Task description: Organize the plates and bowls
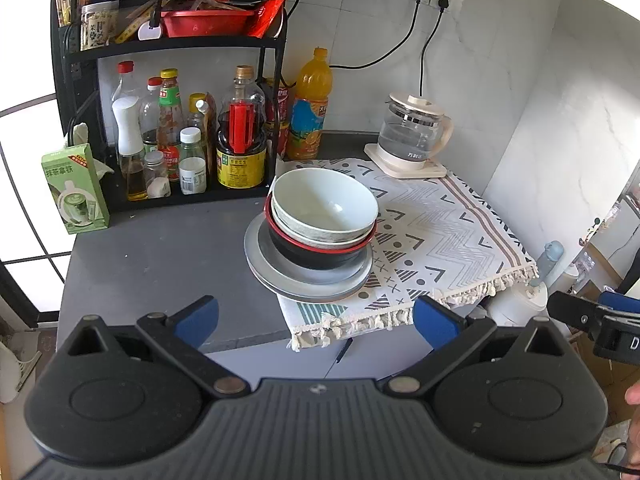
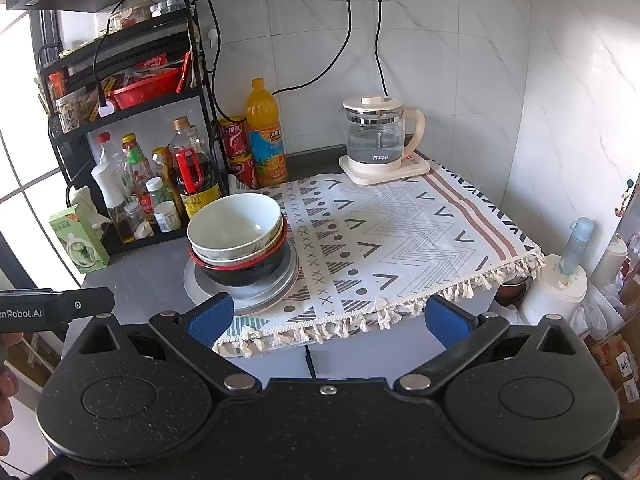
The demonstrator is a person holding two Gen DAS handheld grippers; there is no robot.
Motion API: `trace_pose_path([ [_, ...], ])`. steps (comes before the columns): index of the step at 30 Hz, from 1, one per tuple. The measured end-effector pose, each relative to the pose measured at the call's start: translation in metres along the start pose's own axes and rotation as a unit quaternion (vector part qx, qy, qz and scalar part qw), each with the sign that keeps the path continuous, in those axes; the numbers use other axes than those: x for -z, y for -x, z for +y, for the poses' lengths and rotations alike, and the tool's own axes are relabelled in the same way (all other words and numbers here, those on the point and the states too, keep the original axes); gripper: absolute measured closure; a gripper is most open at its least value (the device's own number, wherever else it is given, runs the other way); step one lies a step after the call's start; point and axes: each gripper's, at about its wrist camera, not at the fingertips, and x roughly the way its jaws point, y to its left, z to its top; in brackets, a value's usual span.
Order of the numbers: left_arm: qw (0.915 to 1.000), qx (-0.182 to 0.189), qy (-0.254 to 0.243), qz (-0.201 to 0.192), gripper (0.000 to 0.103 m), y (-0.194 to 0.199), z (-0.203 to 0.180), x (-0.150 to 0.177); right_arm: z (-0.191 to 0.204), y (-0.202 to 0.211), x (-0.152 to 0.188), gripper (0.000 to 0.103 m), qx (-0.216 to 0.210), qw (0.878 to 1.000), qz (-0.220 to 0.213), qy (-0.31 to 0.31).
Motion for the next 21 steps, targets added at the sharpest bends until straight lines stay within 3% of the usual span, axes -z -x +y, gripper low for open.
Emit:
trace_pose_path([
  [21, 1.0000, 0.008, -0.004, 0.002, 0.000, -0.0039, -0.0059, 0.0010, -0.0030, 0.0011, 0.0021, 0.000, 0.004, 1.000, 0.006, 0.003],
])
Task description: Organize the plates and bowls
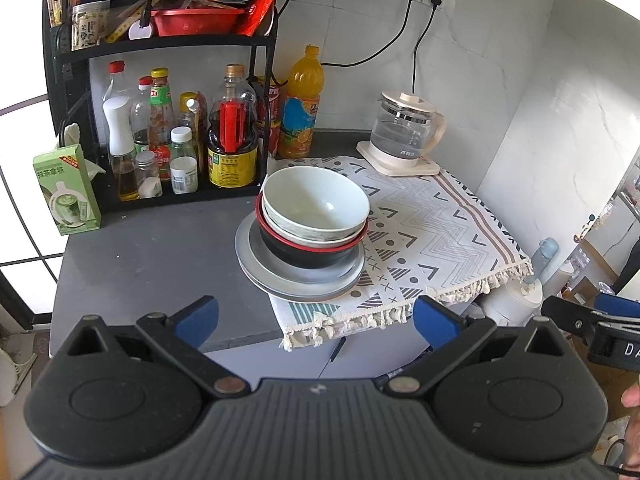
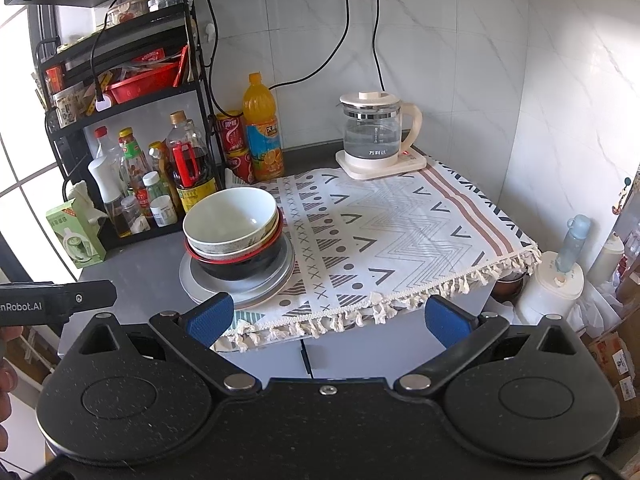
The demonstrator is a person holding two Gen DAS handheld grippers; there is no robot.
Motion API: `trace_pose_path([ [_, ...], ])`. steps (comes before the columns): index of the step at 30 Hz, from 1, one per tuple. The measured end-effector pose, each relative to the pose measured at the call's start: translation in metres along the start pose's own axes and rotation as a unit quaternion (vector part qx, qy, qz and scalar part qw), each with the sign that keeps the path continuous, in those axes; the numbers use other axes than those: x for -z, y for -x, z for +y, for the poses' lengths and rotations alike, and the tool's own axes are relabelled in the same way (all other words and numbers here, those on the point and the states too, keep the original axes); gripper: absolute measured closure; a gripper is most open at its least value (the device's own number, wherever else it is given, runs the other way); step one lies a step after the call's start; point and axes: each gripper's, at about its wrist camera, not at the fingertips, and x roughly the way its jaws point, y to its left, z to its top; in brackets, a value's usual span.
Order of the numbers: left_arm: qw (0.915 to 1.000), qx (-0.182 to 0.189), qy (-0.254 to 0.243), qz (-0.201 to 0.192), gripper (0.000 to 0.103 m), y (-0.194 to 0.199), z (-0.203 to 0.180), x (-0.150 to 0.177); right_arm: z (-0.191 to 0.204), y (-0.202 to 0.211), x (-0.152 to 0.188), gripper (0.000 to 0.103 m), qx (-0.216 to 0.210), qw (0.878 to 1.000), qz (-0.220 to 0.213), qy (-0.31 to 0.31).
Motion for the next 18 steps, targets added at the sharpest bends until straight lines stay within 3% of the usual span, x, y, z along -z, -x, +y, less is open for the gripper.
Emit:
trace_pose_path([
  [18, 0.9999, 0.010, -0.003, 0.002, 0.001, -0.0056, 0.0018, -0.0026, 0.0009, -0.0042, 0.0015, 0.000, 0.003, 1.000, 0.005, -0.001],
])
